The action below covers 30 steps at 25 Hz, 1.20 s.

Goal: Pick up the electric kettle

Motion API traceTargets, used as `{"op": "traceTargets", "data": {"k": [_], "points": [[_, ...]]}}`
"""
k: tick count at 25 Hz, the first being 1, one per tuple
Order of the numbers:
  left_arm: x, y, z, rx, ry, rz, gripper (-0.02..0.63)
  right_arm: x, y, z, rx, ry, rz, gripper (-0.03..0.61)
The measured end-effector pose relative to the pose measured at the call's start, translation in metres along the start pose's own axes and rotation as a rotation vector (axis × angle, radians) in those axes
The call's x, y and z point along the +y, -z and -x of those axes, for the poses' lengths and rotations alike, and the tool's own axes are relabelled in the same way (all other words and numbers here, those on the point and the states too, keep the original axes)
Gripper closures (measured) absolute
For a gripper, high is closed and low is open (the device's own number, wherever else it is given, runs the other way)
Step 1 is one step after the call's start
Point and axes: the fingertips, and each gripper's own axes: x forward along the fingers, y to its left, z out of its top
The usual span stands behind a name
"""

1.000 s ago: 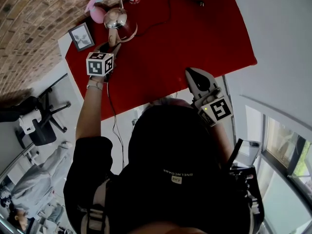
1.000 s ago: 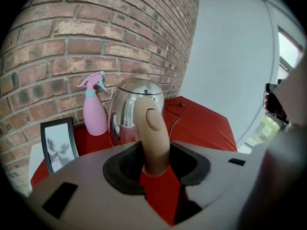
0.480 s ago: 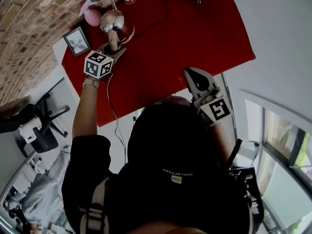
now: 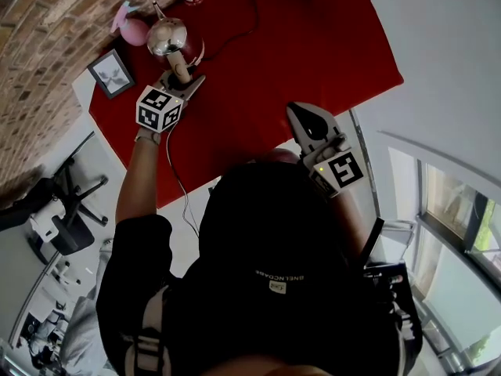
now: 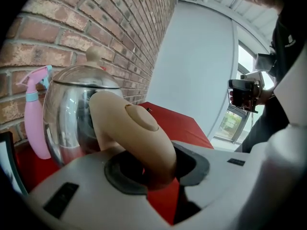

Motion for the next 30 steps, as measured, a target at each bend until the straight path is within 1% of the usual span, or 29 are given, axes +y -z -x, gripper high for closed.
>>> {"op": "traceTargets", "data": {"k": [5, 10, 13, 15, 17, 25, 27, 30], "points": [[-0.001, -0.003, 0.002, -0.003, -0.004, -0.017, 0.485, -0.002, -0.002, -0.003, -0.003, -0.001, 0.002, 0.571], [0.000, -0.009, 0.003, -0.021, -0.017, -0.017, 0.483, -0.003, -0.004, -0.003, -0.011, -0.008, 0.001, 0.571], [-0.005, -0.011, 0.002, -0.003, -0.020, -0.076, 0.483, -0.005, -0.003, -0.003, -0.012, -0.009, 0.001, 0.571], [-0.012, -0.013, 0.000, 0.015, -0.008, -0.130, 0.480, -0.006, -0.002, -0.001, -0.013, -0.010, 0.001, 0.571], [-0.020, -0.017, -0.001, 0.030, 0.006, -0.165, 0.478, -0.007, -0.002, 0.001, -0.015, -0.010, 0.000, 0.571], [-0.047, -0.030, 0.008, 0.060, 0.010, -0.230, 0.488, -0.013, -0.010, 0.010, -0.044, -0.035, 0.011, 0.571], [-0.054, -0.036, 0.010, 0.052, 0.011, -0.238, 0.494, -0.014, -0.010, 0.013, -0.046, -0.041, 0.011, 0.571], [-0.064, -0.047, 0.013, 0.024, 0.007, -0.228, 0.500, -0.016, -0.010, 0.016, -0.053, -0.049, 0.012, 0.571]]}}
